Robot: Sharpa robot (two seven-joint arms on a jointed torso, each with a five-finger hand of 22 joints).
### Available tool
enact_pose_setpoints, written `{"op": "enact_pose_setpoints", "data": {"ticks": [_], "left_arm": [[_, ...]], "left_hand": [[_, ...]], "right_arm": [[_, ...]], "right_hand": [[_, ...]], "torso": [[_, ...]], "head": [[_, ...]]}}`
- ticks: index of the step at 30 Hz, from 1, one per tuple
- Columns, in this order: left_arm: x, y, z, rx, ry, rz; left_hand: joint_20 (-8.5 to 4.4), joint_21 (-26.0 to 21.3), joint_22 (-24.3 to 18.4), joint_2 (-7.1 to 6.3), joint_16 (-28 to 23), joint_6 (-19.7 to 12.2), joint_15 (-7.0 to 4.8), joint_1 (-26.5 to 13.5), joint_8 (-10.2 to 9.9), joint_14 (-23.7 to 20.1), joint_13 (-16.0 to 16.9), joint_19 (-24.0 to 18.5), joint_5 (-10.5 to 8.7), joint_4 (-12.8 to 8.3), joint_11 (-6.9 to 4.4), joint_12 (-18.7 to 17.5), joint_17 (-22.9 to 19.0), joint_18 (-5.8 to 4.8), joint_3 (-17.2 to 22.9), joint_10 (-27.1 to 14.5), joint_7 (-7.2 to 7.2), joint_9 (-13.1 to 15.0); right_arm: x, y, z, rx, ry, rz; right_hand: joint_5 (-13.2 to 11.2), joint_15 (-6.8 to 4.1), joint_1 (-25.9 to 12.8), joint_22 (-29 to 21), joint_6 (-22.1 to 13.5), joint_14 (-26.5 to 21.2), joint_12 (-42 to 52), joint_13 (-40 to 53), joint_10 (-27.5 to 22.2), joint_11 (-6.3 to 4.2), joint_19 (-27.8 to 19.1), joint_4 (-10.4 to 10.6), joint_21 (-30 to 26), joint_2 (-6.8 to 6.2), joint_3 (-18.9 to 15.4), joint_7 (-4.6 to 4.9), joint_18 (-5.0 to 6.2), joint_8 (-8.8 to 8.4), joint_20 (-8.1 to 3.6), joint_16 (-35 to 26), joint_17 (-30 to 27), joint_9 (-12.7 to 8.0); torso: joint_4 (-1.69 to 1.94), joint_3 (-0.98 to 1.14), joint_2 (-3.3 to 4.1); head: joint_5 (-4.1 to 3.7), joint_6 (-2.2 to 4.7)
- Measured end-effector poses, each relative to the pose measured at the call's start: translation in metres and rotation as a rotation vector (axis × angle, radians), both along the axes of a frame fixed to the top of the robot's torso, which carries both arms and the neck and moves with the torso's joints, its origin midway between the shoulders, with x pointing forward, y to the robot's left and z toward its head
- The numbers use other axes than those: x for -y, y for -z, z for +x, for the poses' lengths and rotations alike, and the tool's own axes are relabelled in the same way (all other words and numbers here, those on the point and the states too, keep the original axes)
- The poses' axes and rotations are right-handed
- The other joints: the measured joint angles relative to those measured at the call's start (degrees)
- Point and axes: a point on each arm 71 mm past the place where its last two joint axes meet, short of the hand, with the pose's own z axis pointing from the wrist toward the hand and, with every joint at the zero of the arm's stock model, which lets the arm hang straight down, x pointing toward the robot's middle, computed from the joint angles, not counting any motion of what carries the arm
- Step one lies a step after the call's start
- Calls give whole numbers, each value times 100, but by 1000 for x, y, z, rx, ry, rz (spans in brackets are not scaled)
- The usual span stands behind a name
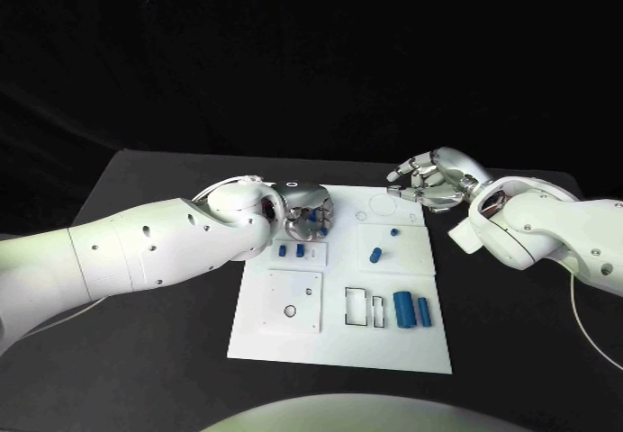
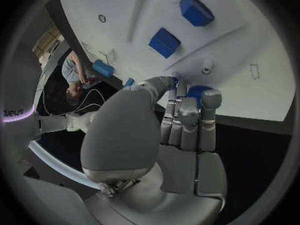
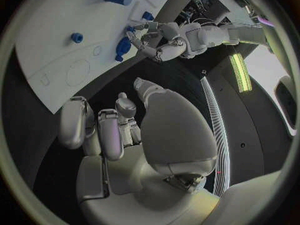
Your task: Assemble the parts on the task board
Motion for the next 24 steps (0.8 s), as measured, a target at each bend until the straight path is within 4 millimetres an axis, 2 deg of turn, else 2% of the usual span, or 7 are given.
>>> {"op": "enact_pose_setpoints", "data": {"ticks": [3, 9, 24], "left_arm": [[-4, -3, -1, 0, -5, -24], [-17, -11, -1, -5, -30, -72], [-60, -21, -5, -41, -110, -123]], "left_hand": [[0, 0, 0, 30, 0, 0, 0, -31, -1, 0, -21, 0, 0, 0, 1, -81, -20, 0, 0, 41, 1, 5], [0, 0, 5, -15, 0, 21, 20, -91, -34, 20, -38, 0, 0, 0, 20, -160, -42, 0, 0, 62, 21, 28], [0, 0, -3, -46, -1, 41, 21, -121, -56, 20, -50, -1, 0, 0, 1, -289, -84, 0, 0, 82, 2, 19]], "right_arm": [[0, 0, 0, 0, 0, 0], [1, 0, 0, 0, 2, -1], [3, 0, 0, 0, 6, -4]], "right_hand": [[0, 0, 0, 0, 0, 0, 0, 0, 0, 0, 0, 0, 0, 0, 0, 0, 0, 0, 0, 0, 0, 0], [0, 0, 0, -1, 0, 0, 0, 10, 0, 0, 0, 0, 0, 0, 0, 0, 0, 41, 0, 0, 0, 5], [0, 0, 0, -1, 0, 0, 0, 10, 0, 0, 0, 0, 0, 0, 0, 0, 0, 44, 0, 0, 0, 4]], "torso": [[0, 0, -1], [5, 4, -7], [8, 0, 0]], "head": [[4, 8], [4, 21], [8, 35]]}}
